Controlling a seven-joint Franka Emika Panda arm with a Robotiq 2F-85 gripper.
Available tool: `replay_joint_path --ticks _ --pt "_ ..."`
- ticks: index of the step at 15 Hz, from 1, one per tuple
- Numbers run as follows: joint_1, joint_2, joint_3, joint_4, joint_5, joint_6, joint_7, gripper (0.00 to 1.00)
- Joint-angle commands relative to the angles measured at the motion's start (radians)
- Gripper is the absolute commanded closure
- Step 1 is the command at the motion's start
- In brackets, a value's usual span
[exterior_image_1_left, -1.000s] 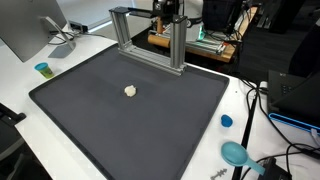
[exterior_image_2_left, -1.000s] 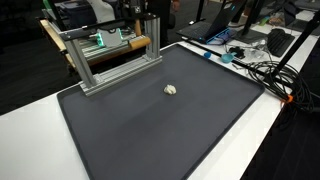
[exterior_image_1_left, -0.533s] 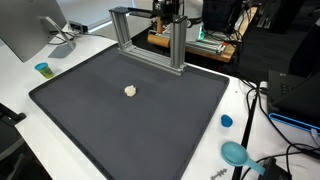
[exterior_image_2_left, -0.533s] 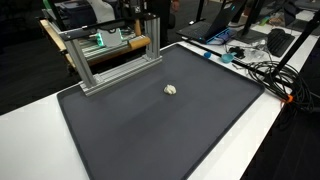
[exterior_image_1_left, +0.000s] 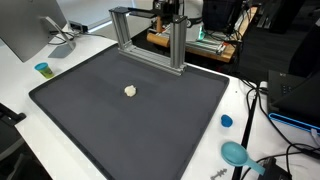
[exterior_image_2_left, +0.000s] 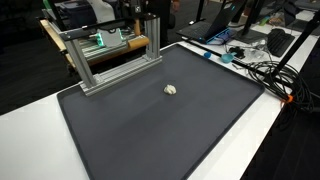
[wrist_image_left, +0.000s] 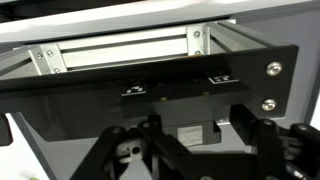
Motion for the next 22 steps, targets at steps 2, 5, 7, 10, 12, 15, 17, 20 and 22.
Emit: replay_joint_path --ticks 2,5,7,10,12,15,17,20,22 --pt "-0.015 0.000 -0.039 0.005 0.001 -0.039 -0.021 0.64" --pt "-0.012 0.013 -0.062 0.013 0.015 -0.041 -0.043 0.70" --pt "-0.002 0.021 -0.079 0.019 0.032 -0.038 -0.063 0.70" --pt "0.004 0.024 -0.090 0.028 0.012 -0.052 -0.119 0.24" --pt "-0.005 0.021 -0.085 0.022 -0.011 -0.057 -0.134 0.59" --pt "-0.008 0.019 -0.067 0.015 -0.030 -0.046 -0.127 0.71" --pt "-0.017 0.019 -0.056 0.010 -0.043 -0.039 -0.109 0.71" --pt "-0.007 0.027 -0.069 0.017 -0.024 -0.053 -0.121 0.71" --pt "0.015 0.021 -0.094 0.013 -0.011 -0.055 -0.185 0.22"
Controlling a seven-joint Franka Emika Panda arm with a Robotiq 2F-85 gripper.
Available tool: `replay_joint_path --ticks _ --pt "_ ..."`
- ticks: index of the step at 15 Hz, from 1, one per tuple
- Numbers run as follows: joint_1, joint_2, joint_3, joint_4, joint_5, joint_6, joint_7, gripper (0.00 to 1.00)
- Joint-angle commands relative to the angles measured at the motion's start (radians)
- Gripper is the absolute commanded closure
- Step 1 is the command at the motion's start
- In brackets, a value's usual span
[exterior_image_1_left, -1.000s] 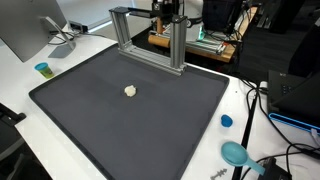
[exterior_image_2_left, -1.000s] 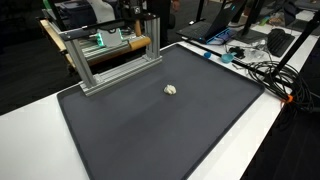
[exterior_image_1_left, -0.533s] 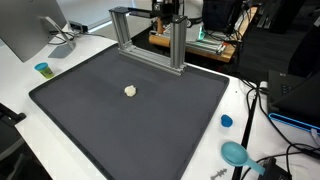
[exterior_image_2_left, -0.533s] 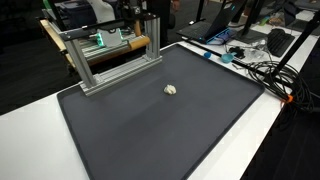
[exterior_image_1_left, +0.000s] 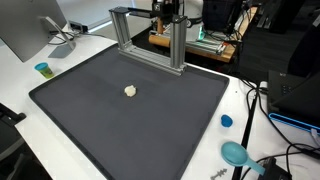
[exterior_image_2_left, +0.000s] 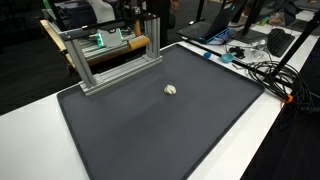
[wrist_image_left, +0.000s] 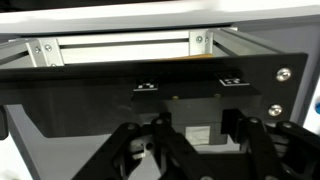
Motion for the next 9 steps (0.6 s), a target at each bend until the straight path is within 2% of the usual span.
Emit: replay_joint_path --ticks 1,2,3,4,6,9 --pt "0.012 -0.001 -0.047 -0.008 -0.006 -0.042 -0.107 0.20" --pt "0.018 -0.003 -0.062 -0.009 -0.002 -0.048 -0.146 0.41" --pt "0.024 -0.001 -0.080 -0.005 0.009 -0.060 -0.182 0.53" --pt "0.022 -0.003 -0.088 -0.002 0.007 -0.065 -0.201 0.55" --pt "0.022 -0.005 -0.099 0.006 0.009 -0.065 -0.216 0.66" --pt "0.006 0.004 -0.093 0.025 0.015 -0.072 -0.166 0.66"
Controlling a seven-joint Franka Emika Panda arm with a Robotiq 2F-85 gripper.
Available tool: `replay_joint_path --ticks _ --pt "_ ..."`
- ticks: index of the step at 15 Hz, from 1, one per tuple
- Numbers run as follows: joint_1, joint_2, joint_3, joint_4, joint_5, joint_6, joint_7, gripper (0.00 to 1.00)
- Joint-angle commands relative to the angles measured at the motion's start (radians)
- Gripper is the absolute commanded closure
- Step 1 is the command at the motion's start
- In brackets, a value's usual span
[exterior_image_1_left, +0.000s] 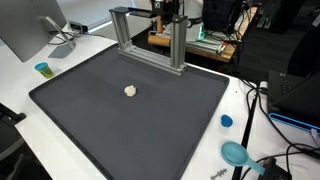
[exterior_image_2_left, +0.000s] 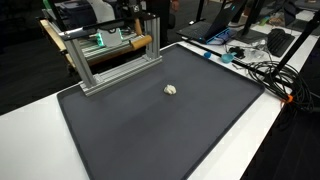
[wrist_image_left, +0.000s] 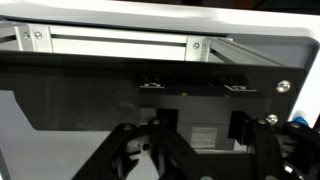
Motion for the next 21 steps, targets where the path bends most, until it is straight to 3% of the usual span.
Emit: replay_joint_path --ticks 1,3,4,8,16,18,19,21 --pt "-0.026 0.011 -0.006 0.035 -0.004 -0.075 0.025 0.66" --pt "-0.012 0.033 -0.004 0.067 0.004 -0.144 0.021 0.66" --pt "-0.012 0.037 0.000 0.072 0.005 -0.150 0.028 0.16" --pt "-0.030 0.044 0.027 0.072 0.002 -0.116 0.103 0.01" --pt "-0.062 0.039 0.116 0.043 -0.029 -0.031 0.308 0.00" --pt "-0.067 0.035 0.130 0.033 -0.032 -0.031 0.338 0.07" --pt "-0.068 0.030 0.137 0.026 -0.032 -0.028 0.354 0.24" --pt "-0.069 0.022 0.147 0.015 -0.030 -0.019 0.380 0.36"
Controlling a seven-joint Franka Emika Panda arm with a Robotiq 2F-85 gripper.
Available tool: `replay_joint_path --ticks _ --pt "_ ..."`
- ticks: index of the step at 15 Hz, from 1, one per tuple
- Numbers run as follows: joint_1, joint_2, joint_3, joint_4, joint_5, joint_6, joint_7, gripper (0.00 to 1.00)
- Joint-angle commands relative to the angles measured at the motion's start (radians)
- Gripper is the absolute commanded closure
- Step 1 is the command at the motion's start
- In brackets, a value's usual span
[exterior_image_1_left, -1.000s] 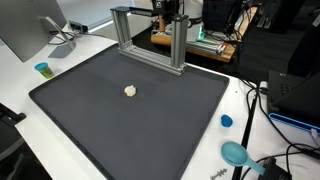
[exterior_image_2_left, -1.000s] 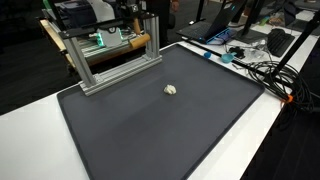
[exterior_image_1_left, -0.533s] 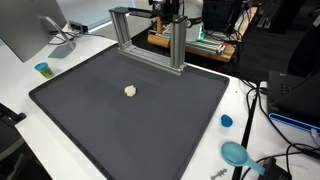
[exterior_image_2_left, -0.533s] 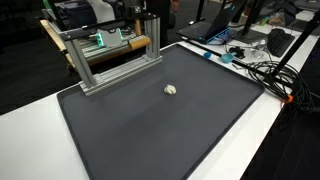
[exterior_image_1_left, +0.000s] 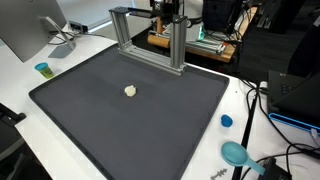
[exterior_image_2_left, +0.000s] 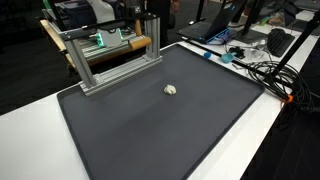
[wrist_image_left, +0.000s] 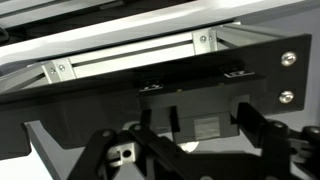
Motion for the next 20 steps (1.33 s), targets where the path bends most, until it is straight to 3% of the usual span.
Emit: replay_joint_path --ticks 1,4,7,8,11,18,20 --pt "-0.003 -0.025 0.033 -0.034 0.000 0.013 0.076 0.44" --pt "-0.005 -0.035 0.049 -0.037 -0.001 0.019 0.119 0.65" --pt "-0.011 -0.045 0.049 -0.031 -0.007 0.018 0.128 0.66" --pt "-0.002 -0.047 0.041 -0.032 -0.007 0.014 0.100 0.19" --pt "0.013 -0.065 0.041 -0.058 -0.021 0.040 0.053 0.02" --pt "0.036 -0.109 0.034 -0.114 -0.024 0.120 -0.014 0.00" --pt "0.032 -0.092 0.030 -0.078 -0.034 0.134 -0.045 0.03"
